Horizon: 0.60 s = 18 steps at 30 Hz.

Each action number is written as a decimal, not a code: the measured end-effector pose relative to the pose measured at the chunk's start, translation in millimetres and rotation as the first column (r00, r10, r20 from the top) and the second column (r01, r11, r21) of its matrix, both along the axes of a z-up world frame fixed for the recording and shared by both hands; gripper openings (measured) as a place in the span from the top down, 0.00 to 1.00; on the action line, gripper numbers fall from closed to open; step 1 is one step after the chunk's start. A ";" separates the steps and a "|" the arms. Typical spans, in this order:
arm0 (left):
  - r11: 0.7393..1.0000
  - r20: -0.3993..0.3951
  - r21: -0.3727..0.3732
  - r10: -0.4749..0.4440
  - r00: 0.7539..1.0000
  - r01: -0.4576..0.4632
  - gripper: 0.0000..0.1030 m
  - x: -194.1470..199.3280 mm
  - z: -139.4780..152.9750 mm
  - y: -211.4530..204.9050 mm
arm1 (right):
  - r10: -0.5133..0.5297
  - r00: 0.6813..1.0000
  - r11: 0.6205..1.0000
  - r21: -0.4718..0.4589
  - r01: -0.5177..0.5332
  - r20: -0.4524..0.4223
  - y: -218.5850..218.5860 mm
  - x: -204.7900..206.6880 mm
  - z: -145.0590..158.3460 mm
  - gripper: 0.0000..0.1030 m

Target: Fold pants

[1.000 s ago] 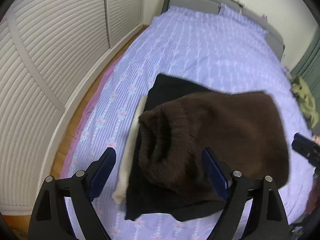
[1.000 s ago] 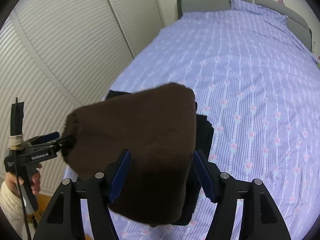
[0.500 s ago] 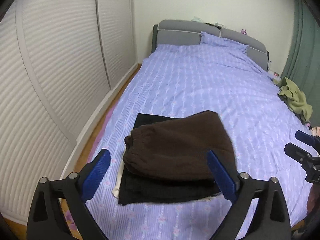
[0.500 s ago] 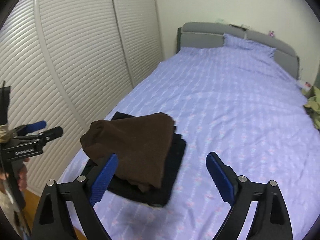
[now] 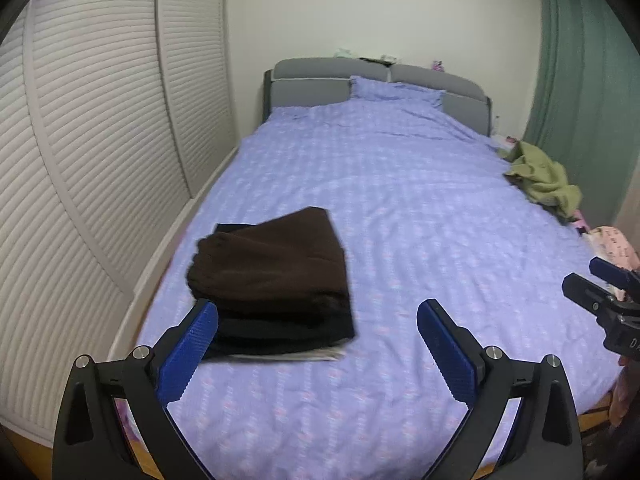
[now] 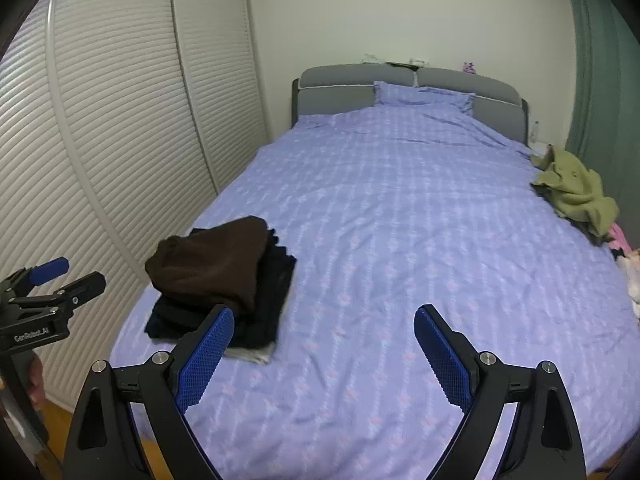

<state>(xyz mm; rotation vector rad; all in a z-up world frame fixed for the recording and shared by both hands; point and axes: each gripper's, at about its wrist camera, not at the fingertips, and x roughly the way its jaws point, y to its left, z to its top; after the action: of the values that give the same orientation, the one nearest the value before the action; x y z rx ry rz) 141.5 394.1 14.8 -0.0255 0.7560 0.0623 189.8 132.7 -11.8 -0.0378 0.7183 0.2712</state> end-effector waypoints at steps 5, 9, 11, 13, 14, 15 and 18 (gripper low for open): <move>1.000 0.025 0.002 -0.019 1.000 0.018 0.00 -38.0 9.3 -47.6 | -0.021 1.000 1.000 -0.012 0.021 0.018 -43.8 -44.5 13.4 0.10; 0.999 0.041 0.009 -0.036 0.999 0.036 0.00 -67.5 14.6 -76.3 | -0.037 0.999 0.999 0.004 0.037 0.024 -74.8 -79.0 17.8 0.10; 0.999 0.044 0.009 -0.039 0.998 0.038 0.00 -82.8 17.9 -89.7 | -0.045 0.999 0.999 0.010 0.045 0.026 -89.5 -97.0 18.4 0.10; 0.998 0.052 0.012 -0.056 0.997 0.055 0.00 -100.5 20.6 -105.5 | -0.052 0.998 0.999 0.014 0.052 0.026 -102.5 -112.1 18.6 0.10; 0.998 0.054 0.016 -0.059 0.997 0.058 0.00 -105.5 21.6 -110.4 | -0.056 0.998 0.998 0.017 0.055 0.028 -109.4 -120.4 19.0 0.10; 0.998 0.057 0.022 -0.061 0.996 0.060 0.00 -112.2 22.7 -117.1 | -0.060 0.998 0.998 0.019 0.059 0.029 -115.4 -127.8 19.0 0.10; 0.997 0.065 0.022 -0.069 0.995 0.068 0.00 -130.1 25.8 -134.2 | -0.069 0.997 0.997 0.025 0.069 0.030 -133.4 -148.3 19.8 0.10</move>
<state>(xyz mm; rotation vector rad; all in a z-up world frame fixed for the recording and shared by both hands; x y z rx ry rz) 11.4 259.9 40.6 0.0169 0.6902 0.0033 41.5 -0.7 7.9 0.0057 0.6842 0.2129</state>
